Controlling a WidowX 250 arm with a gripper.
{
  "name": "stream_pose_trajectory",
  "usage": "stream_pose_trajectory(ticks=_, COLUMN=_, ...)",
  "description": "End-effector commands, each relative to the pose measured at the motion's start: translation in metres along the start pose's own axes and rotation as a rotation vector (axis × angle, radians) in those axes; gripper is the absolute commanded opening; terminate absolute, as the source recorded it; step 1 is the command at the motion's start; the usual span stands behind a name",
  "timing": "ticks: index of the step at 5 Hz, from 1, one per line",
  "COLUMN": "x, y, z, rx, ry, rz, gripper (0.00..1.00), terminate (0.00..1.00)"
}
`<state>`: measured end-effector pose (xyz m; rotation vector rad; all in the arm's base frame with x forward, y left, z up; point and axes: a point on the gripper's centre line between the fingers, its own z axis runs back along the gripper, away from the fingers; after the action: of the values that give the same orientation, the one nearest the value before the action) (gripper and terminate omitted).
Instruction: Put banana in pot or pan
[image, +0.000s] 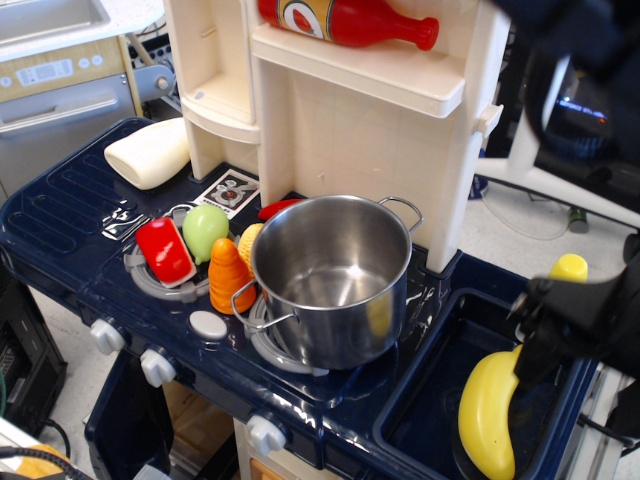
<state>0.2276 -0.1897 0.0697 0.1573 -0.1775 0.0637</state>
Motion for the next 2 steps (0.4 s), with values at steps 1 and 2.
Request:
stream_pose_trajectory(ticks=1, x=0.014, y=0.032, z=-0.013, rx=-0.119, ry=-0.024, rz=-0.014, gripper=1.0, terminate=0.0)
stream_pose_trajectory(ticks=2, x=0.017, y=0.033, z=-0.035, rx=-0.123, ry=-0.071, rz=0.005, gripper=1.0, terminate=0.0)
